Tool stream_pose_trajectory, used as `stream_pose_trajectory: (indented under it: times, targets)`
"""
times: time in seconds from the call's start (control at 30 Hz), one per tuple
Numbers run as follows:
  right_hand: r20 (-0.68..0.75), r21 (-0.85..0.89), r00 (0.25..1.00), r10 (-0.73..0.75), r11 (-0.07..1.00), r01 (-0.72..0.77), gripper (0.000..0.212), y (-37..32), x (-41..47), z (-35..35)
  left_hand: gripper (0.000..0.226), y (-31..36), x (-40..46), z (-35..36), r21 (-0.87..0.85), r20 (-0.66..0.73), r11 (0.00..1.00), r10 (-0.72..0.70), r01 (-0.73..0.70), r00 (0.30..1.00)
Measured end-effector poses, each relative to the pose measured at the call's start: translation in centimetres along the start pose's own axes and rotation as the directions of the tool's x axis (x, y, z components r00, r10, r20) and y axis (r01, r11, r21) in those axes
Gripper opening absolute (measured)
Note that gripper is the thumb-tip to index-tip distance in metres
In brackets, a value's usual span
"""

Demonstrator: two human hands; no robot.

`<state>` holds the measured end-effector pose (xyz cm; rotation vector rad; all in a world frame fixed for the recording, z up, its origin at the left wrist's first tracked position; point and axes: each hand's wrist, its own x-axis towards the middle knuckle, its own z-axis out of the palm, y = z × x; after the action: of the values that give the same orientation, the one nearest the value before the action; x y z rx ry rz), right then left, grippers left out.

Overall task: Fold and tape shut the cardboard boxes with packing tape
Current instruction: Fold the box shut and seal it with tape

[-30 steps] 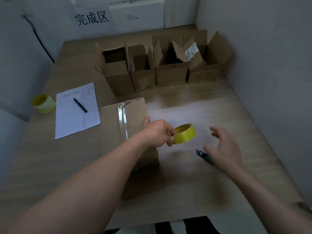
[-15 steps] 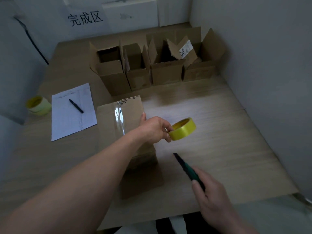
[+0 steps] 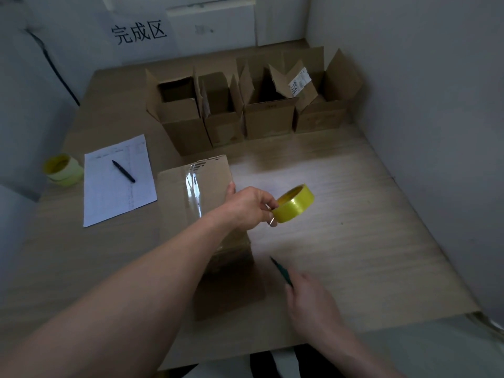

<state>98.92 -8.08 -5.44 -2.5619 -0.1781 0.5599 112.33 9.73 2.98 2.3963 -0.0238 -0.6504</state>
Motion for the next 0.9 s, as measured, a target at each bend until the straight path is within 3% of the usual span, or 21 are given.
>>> stream_pose_trajectory:
  times: [0.1, 0.23, 0.3, 0.33, 0.4, 0.47, 0.57, 0.73, 0.83, 0.9]
  targets:
    - [-0.087, -0.086, 0.987, 0.132, 0.987, -0.139, 0.045, 4.5, 1.3, -0.4, 0.011, 0.0, 0.0, 0.1, -0.002, -0.005, 1.0, -0.006, 0.006, 1.0]
    - [-0.166, -0.201, 0.979, 0.115, 0.968, -0.148, 0.056, 7.2, 3.7, -3.1, 0.01, -0.1, 0.1, 0.1, 0.035, -0.013, 0.999, 0.009, -0.008, 1.0]
    - [-0.38, -0.037, 0.925, 0.012, 0.999, -0.028, 0.062, 5.7, 4.9, -5.5, 0.011, -0.1, 0.1, 0.2, 0.051, -0.003, 0.999, 0.014, -0.014, 1.0]
    - [-0.494, 0.019, 0.866, -0.081, 0.994, 0.104, 0.066, 4.3, 5.4, -6.7, 0.011, -0.2, 0.0, 0.2, 0.059, 0.003, 0.998, 0.014, -0.014, 1.0]
    - [-0.574, -0.089, 0.751, -0.326, 0.937, 0.338, 0.069, 0.9, 6.2, -8.8, 0.012, -0.1, 0.1, 0.5, 0.082, 0.004, 0.996, 0.021, -0.021, 1.0]
    - [-0.389, -0.26, 0.78, -0.49, 0.871, 0.418, 0.066, -2.1, 7.1, -9.8, 0.013, -0.2, 0.1, 0.5, 0.095, -0.016, 0.995, 0.031, -0.029, 0.999]
    - [-0.138, -0.239, 0.913, -0.383, 0.908, 0.345, 0.058, -3.7, 8.7, -9.7, 0.017, -0.5, -0.3, 0.2, 0.086, 0.0, 0.996, 0.033, -0.033, 0.999]
    - [-0.076, -0.119, 0.971, -0.226, 0.969, 0.216, 0.049, -3.7, 10.3, -8.9, 0.029, -0.9, -0.3, 0.5, 0.141, -0.029, 0.988, 0.07, -0.065, 0.997]
    - [0.007, -0.032, 0.994, -0.109, 0.993, 0.11, 0.049, -3.9, 11.5, -8.1, 0.025, -1.2, -0.2, 1.0, 0.189, -0.091, 0.98, 0.082, -0.064, 0.992]
    - [0.049, -0.008, 0.995, -0.081, 0.997, 0.082, 0.033, -3.9, 12.3, -7.7, 0.017, -1.3, 0.0, 1.2, 0.184, -0.124, 0.98, 0.094, -0.07, 0.988]
